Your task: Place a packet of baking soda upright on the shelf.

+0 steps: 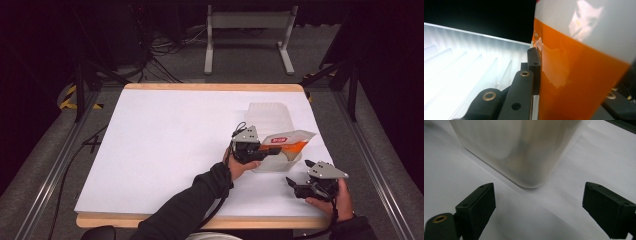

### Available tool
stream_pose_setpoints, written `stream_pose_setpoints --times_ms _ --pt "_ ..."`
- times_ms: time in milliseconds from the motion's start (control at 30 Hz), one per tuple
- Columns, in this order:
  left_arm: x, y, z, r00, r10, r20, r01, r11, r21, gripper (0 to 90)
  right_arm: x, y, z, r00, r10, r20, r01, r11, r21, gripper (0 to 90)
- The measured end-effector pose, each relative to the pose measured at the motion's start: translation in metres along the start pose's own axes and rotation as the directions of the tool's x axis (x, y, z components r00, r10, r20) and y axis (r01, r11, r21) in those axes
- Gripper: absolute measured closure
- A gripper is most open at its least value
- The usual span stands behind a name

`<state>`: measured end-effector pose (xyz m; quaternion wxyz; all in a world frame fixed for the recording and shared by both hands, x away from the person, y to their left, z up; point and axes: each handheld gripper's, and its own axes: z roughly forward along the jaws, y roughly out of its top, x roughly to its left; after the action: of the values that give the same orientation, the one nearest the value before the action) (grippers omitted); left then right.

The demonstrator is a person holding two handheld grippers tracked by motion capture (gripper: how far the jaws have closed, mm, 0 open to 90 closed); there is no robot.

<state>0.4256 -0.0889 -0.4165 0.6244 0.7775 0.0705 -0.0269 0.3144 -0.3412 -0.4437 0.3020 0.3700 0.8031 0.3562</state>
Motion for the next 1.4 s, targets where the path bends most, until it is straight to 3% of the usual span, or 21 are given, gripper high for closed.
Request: stream_pose_setpoints --times_ms 200,300,533,767,833,933,1000,1133,1267,1333,1400 --pt "-0.001 0.002 -0.001 0.9999 0.013 -0.008 -0.013 0.9995 0.029 89.4 0.000 0.000 0.000 1.0000 -0.004 -0.001 0.004 1.000 0.001 11.9" --pt "-0.004 0.007 -0.004 0.9984 0.046 -0.033 -0.044 0.9967 0.068 88.0 0.000 0.000 0.000 1.0000 -0.005 -0.001 0.005 1.000 0.004 11.8" --pt "-0.008 0.024 -0.012 0.9923 0.107 -0.063 -0.101 0.9910 0.088 82.5 0.001 0.000 0.001 1.0000 -0.005 0.000 0.005 1.000 0.006 11.8" --pt "-0.012 0.036 -0.020 0.9856 0.142 -0.092 -0.133 0.9865 0.096 73.1 0.001 0.000 0.001 1.0000 -0.007 0.000 0.007 1.000 0.006 11.8" --pt "-0.012 0.038 -0.020 0.9851 0.142 -0.097 -0.132 0.9864 0.098 66.1 0.001 0.000 0.001 1.0000 -0.008 -0.001 0.008 1.000 0.007 11.8" --pt "-0.014 0.042 -0.024 0.9819 0.161 -0.100 -0.151 0.9832 0.103 69.9 0.001 0.000 0.001 0.9999 -0.011 -0.002 0.011 1.000 0.008 11.8" --pt "-0.016 0.044 -0.025 0.9810 0.177 -0.079 -0.168 0.9796 0.110 77.0 0.001 0.000 0.001 0.9999 -0.011 -0.001 0.011 1.000 0.008 11.8" --pt "-0.020 0.049 -0.027 0.9741 0.207 -0.092 -0.193 0.9715 0.137 79.4 0.001 0.000 0.001 0.9999 -0.013 -0.002 0.013 1.000 0.010 11.8" --pt "-0.023 0.052 -0.035 0.9734 0.202 -0.108 -0.187 0.9726 0.139 67.7 0.001 0.000 0.001 0.9999 -0.014 -0.002 0.014 1.000 0.010 11.8" --pt "-0.024 0.055 -0.044 0.9671 0.214 -0.137 -0.192 0.9685 0.159 58.8 0.001 0.000 0.001 0.9999 -0.014 -0.001 0.014 1.000 0.010 11.8" --pt "-0.025 0.055 -0.048 0.9652 0.219 -0.143 -0.194 0.9655 0.174 56.3 0.002 0.000 0.001 0.9999 -0.014 -0.001 0.014 1.000 0.010 11.8"
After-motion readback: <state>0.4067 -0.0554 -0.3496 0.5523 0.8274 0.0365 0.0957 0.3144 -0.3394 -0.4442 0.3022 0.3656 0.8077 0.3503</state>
